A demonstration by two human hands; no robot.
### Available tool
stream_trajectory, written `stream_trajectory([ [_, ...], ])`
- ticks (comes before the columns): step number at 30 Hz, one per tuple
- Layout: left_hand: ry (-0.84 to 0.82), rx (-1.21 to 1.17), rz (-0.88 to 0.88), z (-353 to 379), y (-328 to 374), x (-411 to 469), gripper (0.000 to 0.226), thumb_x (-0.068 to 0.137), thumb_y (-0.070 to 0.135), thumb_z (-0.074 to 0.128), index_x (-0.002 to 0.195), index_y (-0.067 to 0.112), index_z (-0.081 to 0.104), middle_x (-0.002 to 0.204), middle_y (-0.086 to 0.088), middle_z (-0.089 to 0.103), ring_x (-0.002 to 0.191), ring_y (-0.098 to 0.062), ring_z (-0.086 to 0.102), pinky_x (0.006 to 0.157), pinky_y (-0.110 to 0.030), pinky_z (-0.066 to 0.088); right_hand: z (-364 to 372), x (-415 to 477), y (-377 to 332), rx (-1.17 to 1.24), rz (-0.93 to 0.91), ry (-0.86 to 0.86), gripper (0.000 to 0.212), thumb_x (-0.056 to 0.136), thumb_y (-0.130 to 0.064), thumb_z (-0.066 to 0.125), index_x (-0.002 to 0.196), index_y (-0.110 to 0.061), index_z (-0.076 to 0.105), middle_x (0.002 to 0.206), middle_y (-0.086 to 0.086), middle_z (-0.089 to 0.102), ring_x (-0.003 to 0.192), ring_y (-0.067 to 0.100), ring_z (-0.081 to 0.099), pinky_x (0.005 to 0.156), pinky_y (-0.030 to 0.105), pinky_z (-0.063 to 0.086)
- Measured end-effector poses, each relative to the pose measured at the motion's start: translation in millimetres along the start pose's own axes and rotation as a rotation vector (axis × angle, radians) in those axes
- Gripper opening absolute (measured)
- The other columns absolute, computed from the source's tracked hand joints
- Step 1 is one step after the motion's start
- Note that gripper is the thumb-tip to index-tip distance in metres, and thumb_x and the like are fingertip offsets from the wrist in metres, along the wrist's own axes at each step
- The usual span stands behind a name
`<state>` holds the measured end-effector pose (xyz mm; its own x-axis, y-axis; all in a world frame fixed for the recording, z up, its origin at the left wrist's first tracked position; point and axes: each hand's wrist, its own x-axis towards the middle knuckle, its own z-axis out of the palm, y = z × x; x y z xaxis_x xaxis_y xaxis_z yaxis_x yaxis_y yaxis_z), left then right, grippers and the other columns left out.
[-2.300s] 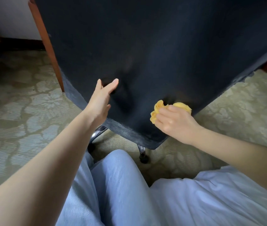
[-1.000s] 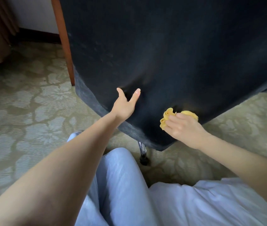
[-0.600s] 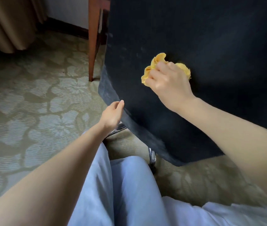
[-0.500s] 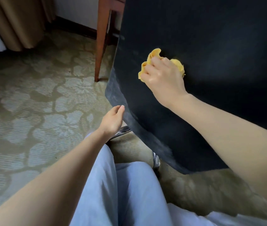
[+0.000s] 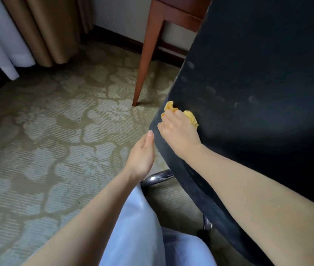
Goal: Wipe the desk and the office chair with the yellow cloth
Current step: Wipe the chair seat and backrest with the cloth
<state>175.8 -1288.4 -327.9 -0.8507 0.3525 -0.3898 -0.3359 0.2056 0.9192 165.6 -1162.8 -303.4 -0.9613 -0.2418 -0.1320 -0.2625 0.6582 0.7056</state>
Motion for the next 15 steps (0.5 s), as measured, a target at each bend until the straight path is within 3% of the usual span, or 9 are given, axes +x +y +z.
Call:
stream_trajectory([
  [2,0.040,-0.011,0.015,-3,9,13,0.048,0.104,0.038,0.022,0.144,0.018,0.039,0.144,0.008,0.041,0.134,-0.009,0.036,0.101,-0.015,0.023,10,0,-12,0.004,-0.059,-0.076,0.016,0.087,-0.023,0.053,0.099,-0.022,0.064,0.107,-0.001,0.061,0.108,0.020,0.051,0.080,0.034,0.039],
  [4,0.048,0.001,0.053,-4,20,26,0.046,0.105,0.036,0.021,0.141,0.020,0.043,0.140,0.015,0.041,0.131,-0.002,0.032,0.094,-0.003,0.018,15,-7,-24,0.006,-0.083,-0.154,0.018,0.079,-0.032,0.061,0.091,-0.026,0.072,0.108,-0.004,0.065,0.099,0.014,0.057,0.063,0.035,0.029],
  [6,0.025,-0.003,0.083,-2,36,37,0.041,0.105,0.037,0.019,0.133,0.029,0.048,0.133,0.022,0.043,0.128,0.000,0.031,0.090,0.002,0.016,25,-21,-35,-0.056,-0.154,-0.195,0.022,0.078,-0.031,0.062,0.096,-0.025,0.073,0.117,0.000,0.065,0.112,0.018,0.054,0.065,0.035,0.027],
  [9,-0.023,-0.051,0.033,2,58,52,0.055,0.102,0.050,0.017,0.151,0.026,0.023,0.157,0.010,0.020,0.144,-0.009,0.015,0.110,-0.022,0.011,44,-51,-45,-0.005,-0.273,-0.249,0.021,0.085,-0.013,0.056,0.104,-0.012,0.066,0.121,0.012,0.059,0.121,0.030,0.045,0.084,0.036,0.038],
  [12,-0.117,-0.123,0.001,7,72,57,0.060,0.099,0.056,0.014,0.153,0.029,0.015,0.158,0.009,0.015,0.145,-0.012,0.013,0.114,-0.030,0.009,37,-81,-37,-0.009,-0.327,-0.306,0.023,0.080,-0.018,0.066,0.104,-0.017,0.068,0.117,0.010,0.060,0.108,0.025,0.052,0.065,0.035,0.027],
  [15,-0.184,-0.233,-0.012,13,84,58,0.064,0.098,0.059,0.012,0.151,0.024,0.024,0.156,0.007,0.022,0.144,-0.013,0.018,0.115,-0.031,0.011,23,-105,-20,0.034,-0.352,-0.400,0.025,0.078,-0.015,0.070,0.102,-0.012,0.069,0.119,0.015,0.059,0.107,0.028,0.053,0.062,0.040,0.020],
])
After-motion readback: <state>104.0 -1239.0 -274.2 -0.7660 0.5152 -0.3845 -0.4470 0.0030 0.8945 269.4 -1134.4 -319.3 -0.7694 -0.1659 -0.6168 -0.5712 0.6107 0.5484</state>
